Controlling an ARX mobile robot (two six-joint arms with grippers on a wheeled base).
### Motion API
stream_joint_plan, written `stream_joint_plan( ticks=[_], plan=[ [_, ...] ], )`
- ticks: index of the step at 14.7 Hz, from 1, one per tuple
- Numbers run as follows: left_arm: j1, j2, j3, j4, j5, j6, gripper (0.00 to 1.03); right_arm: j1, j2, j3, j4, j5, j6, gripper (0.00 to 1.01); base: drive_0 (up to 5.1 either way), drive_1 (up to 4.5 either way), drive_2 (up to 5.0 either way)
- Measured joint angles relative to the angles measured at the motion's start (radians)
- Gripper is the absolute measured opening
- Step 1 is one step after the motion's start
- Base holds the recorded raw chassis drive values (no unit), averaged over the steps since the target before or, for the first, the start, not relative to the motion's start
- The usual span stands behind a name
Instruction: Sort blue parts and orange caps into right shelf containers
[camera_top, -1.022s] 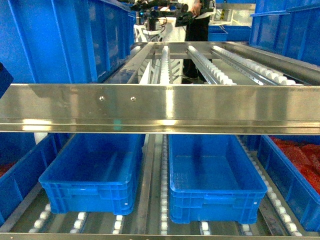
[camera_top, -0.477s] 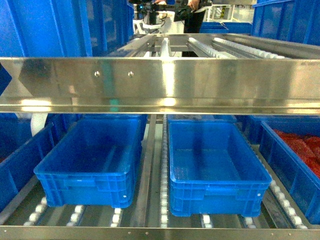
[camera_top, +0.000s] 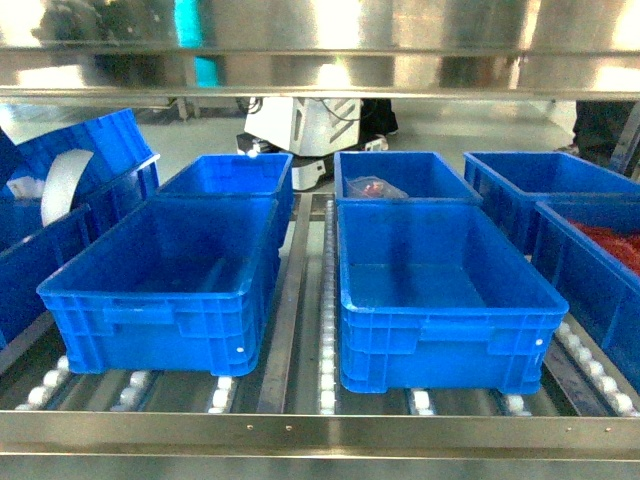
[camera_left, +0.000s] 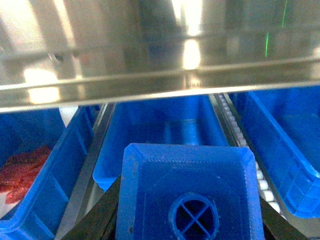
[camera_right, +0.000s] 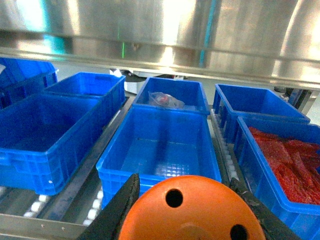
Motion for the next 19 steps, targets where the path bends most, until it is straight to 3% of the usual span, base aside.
stream_joint_plan(
  ticks=[19],
  plan=[
    [0.0, 0.0, -0.002, -0.001, -0.001, 0.0, 0.44, 0.0, 0.0, -0.001, 0.001, 0.0, -0.003, 0.44, 0.0, 0.0, 0.0]
  ],
)
